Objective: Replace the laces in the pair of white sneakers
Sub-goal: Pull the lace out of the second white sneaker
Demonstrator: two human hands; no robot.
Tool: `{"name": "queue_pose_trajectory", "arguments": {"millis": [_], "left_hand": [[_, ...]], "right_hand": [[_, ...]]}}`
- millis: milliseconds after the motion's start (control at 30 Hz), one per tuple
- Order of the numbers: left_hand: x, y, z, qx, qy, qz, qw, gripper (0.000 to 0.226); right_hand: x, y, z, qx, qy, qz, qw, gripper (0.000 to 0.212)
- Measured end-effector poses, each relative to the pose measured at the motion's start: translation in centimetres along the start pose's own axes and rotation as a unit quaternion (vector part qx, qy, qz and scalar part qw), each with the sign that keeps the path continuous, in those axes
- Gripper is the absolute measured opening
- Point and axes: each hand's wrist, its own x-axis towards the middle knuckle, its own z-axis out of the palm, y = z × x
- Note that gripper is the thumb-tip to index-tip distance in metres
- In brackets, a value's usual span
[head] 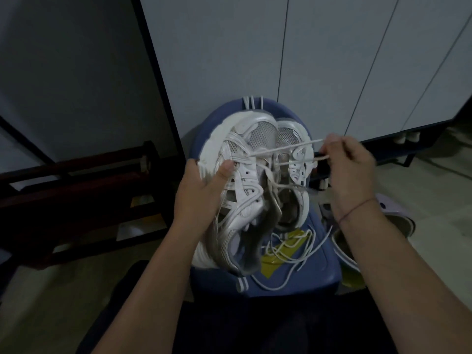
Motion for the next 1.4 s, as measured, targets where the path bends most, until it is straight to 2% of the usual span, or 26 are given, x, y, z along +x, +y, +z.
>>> {"name": "queue_pose_trajectory", "arguments": {"millis": [33, 100, 200, 333, 433, 533, 667, 767, 900, 967, 1033, 1133, 1233, 1400], "left_hand": [[0.1, 0.0, -0.2, -0.001, 0.004, -0.001, 1.0, 0.043], [0.1, -0.1, -0.2, 0.004, 0.003, 0.001, 1.0, 0.04], [-0.2, 0.0, 0.2, 0.021, -0.008, 0.008, 1.0, 0.037], [-0.7, 0.2, 0.8, 0.06, -0.023, 0.024, 0.998, 0.041], [-0.7, 0.2, 0.9, 0.076, -0.027, 0.027, 0.996, 0.044], [-0.5, 0.1, 0.6, 0.07, -0.024, 0.029, 0.997, 0.044], [0.0, 0.1, 0.0, 0.029, -0.003, 0.009, 1.0, 0.04], [0.0, 0.1, -0.1, 0.041, 0.004, 0.009, 0.999, 0.043], [-0.4, 0.1, 0.4, 0.06, -0.007, 0.018, 0.998, 0.047], [-0.6, 0.3, 0.7, 0.081, -0.012, 0.025, 0.996, 0.049], [-0.8, 0.5, 0.9, 0.102, -0.014, 0.032, 0.994, 0.051], [-0.9, 0.6, 0.9, 0.107, -0.018, 0.033, 0.994, 0.051], [-0.6, 0.5, 0.5, 0.084, -0.017, 0.028, 0.996, 0.047], [0.0, 0.1, 0.0, 0.054, -0.004, 0.017, 0.998, 0.044]], "right_hand": [[0.4, 0.3, -0.4, 0.002, 0.009, 0.029, 1.0, 0.033], [0.5, 0.8, -0.3, -0.058, -0.03, 0.04, 0.997, 0.026], [-0.8, 0.6, 0.7, -0.142, -0.09, -0.052, 0.984, 0.008], [-2.8, -0.5, 2.0, -0.212, -0.166, -0.181, 0.946, 0.02], [-3.3, -0.6, 2.4, -0.216, -0.166, -0.227, 0.935, 0.022], [-2.5, -0.8, 1.9, -0.115, -0.121, -0.165, 0.972, 0.024], [0.1, 0.2, -0.3, -0.044, 0.019, -0.027, 0.998, 0.029], [0.8, 1.0, -0.7, -0.043, 0.009, 0.029, 0.999, 0.024], [-0.9, 0.2, 0.7, -0.128, -0.09, -0.071, 0.985, 0.009], [-2.3, -0.3, 1.5, -0.184, -0.152, -0.145, 0.96, 0.016], [-3.1, -0.4, 2.2, -0.239, -0.174, -0.201, 0.934, 0.026], [-3.3, -0.4, 2.5, -0.214, -0.176, -0.223, 0.935, 0.027], [-2.4, -0.9, 1.8, -0.119, -0.134, -0.162, 0.97, 0.025], [0.3, 0.5, -0.3, -0.081, 0.044, -0.03, 0.995, 0.028]]}}
